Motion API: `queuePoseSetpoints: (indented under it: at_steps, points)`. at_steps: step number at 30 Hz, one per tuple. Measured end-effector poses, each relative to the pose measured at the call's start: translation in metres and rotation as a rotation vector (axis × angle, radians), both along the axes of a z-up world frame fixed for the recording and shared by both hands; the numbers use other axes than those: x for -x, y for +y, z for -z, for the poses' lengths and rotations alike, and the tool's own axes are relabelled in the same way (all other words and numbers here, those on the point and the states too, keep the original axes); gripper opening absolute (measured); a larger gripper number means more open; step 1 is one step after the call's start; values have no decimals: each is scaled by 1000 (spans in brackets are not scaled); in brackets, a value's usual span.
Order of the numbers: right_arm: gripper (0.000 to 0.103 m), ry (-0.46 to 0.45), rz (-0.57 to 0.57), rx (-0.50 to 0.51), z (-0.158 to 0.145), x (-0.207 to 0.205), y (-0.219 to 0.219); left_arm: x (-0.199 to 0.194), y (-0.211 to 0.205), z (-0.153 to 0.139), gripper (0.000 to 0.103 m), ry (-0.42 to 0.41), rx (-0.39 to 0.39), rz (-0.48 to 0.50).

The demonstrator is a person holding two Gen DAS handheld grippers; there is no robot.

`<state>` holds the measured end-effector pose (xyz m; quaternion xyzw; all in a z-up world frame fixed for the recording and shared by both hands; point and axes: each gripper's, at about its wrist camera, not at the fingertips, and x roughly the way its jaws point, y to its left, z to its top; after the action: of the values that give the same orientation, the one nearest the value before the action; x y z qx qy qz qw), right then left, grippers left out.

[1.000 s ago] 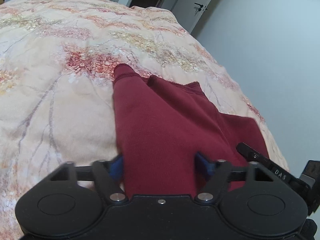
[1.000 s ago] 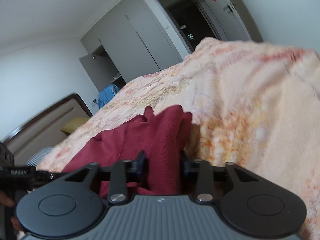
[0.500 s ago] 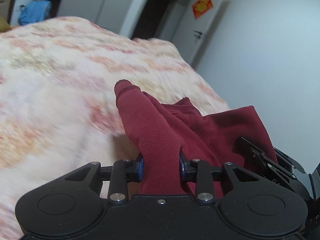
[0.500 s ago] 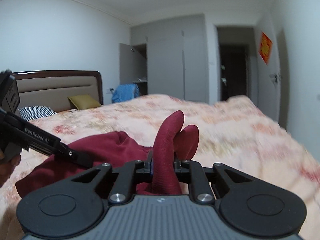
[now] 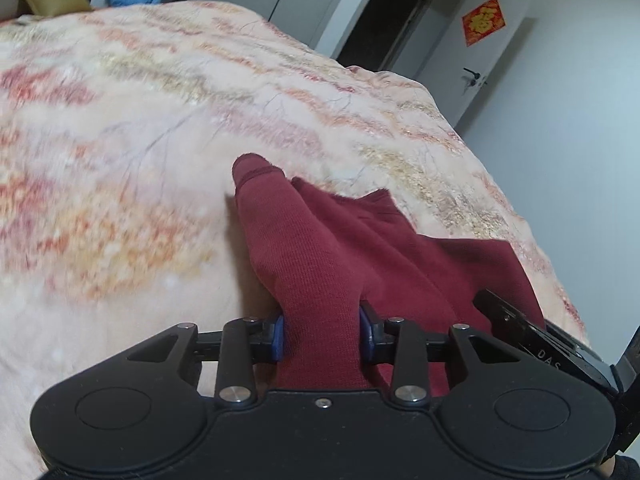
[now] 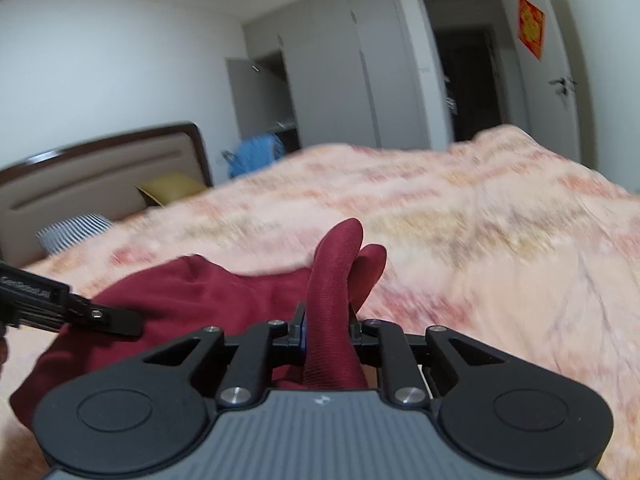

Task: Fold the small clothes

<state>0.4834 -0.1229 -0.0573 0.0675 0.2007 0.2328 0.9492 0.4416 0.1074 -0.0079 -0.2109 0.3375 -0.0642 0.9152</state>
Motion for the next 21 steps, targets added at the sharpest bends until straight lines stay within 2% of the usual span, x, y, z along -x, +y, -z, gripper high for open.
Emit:
queuePoseSetpoints:
  at_steps: [3, 5, 6, 7, 8, 9, 10, 11, 13, 17, 21]
  points:
    - [31, 15, 15, -4, 4, 1, -5, 1, 1, 2, 43, 3, 3, -10]
    - [37, 8, 22, 15, 2, 2, -5, 2, 1, 2, 50, 11, -5, -19]
    - [41, 7, 24, 21, 1, 3, -4, 3, 0, 1, 61, 18, -6, -24]
    - [50, 4, 29, 26, -1, 5, -3, 5, 0, -1, 71, 21, -3, -29]
    - [56, -2, 35, 31, -4, 7, -3, 7, 0, -3, 75, 20, 0, -38]
    - [68, -9, 41, 35, -6, 10, -3, 11, 1, -6, 82, 15, -1, -47]
    - [75, -15, 47, 37, -9, 13, -4, 15, 1, -10, 87, 12, -8, -55]
    - [77, -22, 51, 37, -13, 16, -4, 20, 0, -14, 90, 8, -19, -66]
    - [90, -40, 62, 40, -22, 28, -8, 32, -2, -25, 99, -9, -52, -88]
    - [103, -104, 77, 20, -46, 61, -17, 68, -11, -52, 102, -86, -103, -110]
    - [103, -162, 73, 13, -68, 104, -26, 112, -23, -75, 102, -163, -160, -128]
